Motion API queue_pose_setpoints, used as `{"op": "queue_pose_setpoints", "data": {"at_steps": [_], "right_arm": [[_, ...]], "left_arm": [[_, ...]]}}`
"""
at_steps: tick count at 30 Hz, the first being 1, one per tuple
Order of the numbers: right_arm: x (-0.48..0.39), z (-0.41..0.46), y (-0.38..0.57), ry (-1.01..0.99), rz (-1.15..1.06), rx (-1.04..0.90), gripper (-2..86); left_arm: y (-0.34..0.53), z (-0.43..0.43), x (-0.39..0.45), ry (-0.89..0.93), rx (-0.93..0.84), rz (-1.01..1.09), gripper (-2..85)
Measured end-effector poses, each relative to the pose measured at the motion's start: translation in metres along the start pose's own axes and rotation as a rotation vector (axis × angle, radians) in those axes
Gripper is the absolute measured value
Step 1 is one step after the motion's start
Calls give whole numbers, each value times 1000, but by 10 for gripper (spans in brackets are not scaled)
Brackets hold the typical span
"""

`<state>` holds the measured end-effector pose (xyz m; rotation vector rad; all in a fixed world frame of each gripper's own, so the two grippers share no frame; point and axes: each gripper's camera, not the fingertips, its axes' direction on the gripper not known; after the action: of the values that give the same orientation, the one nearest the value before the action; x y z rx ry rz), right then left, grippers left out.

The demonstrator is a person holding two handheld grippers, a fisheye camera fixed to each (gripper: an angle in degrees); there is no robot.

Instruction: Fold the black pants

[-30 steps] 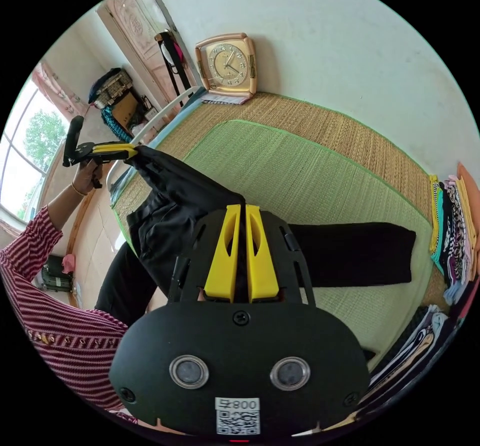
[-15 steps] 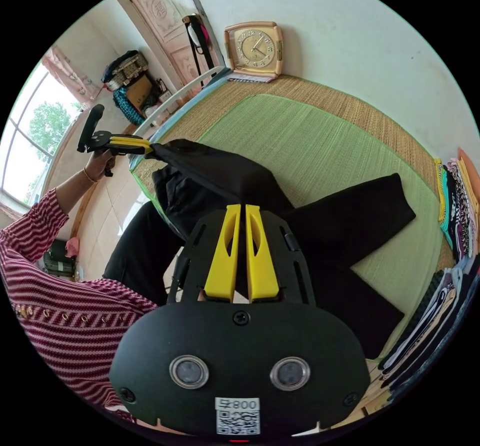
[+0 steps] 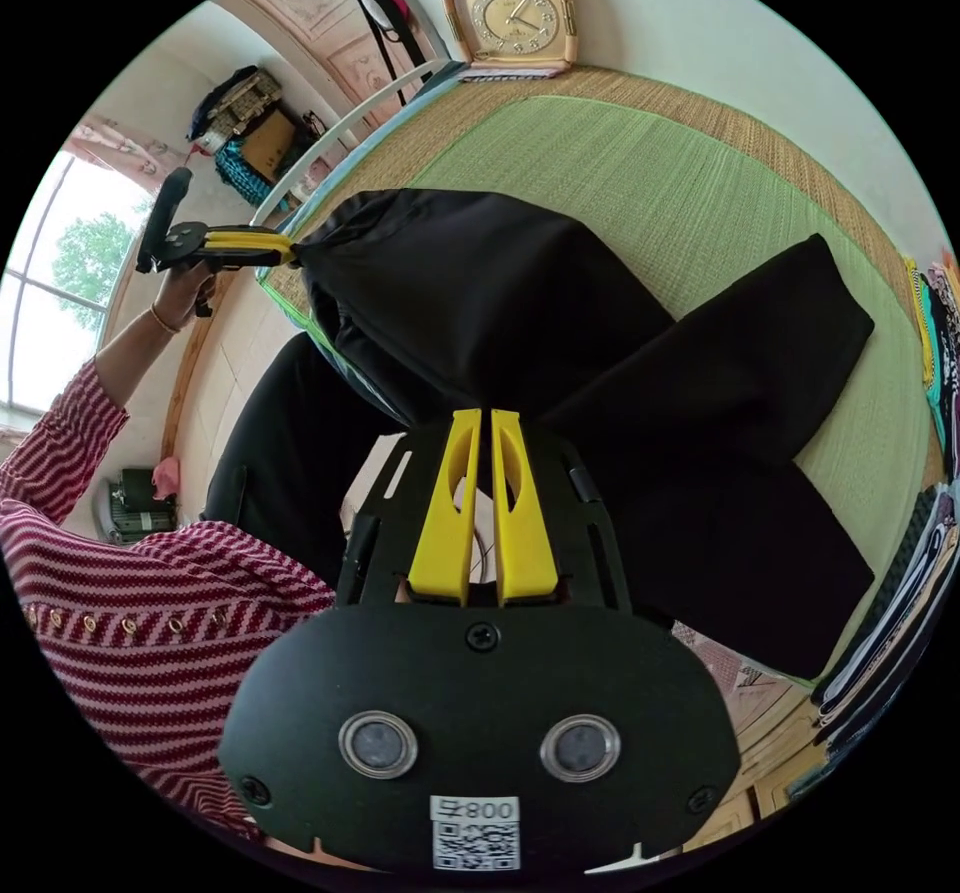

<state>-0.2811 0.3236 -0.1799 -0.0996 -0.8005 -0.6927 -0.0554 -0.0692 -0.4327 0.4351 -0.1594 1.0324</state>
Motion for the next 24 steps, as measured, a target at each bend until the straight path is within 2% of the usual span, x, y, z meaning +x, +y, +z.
{"op": "queue_pose_setpoints", "data": {"at_steps": [12,24], "right_arm": [[-23,35,-6,-4,-13,-81,19],[-47,25,-5,-39,-26,-25,20]], "left_arm": [[-15,46,-11,-41,-86,63,14],[-37,76,-30,-78,-97,72,16]]}}
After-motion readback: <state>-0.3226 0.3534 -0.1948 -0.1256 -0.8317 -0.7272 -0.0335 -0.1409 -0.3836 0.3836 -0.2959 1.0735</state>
